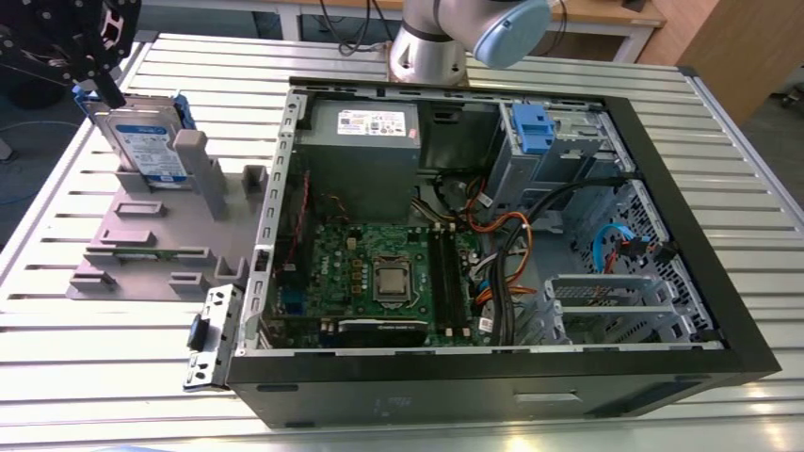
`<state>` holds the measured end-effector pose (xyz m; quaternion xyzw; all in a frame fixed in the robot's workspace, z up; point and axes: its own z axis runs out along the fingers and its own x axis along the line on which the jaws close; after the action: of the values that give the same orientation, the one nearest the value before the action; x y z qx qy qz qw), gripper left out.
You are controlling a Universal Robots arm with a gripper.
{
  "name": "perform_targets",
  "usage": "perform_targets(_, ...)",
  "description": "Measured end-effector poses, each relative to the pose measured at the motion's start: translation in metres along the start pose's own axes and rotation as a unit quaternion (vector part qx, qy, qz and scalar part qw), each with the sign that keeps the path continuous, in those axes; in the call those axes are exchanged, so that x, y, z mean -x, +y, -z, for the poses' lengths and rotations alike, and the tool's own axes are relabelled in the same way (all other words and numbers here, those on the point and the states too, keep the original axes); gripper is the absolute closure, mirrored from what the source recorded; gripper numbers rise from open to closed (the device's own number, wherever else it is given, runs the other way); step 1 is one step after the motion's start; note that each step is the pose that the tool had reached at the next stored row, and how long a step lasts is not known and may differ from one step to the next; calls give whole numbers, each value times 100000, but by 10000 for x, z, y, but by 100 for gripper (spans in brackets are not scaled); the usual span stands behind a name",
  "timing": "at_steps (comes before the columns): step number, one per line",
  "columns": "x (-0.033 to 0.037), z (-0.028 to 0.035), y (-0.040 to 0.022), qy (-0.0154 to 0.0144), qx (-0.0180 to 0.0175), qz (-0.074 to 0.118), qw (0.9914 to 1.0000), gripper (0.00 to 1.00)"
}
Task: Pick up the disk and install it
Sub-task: 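Pick up the disk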
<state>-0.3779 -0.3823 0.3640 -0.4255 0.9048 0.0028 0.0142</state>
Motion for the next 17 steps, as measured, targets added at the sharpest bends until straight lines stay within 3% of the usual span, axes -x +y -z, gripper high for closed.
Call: perform_targets(17, 0, 0, 0, -7, 16, 640, 99998, 89)
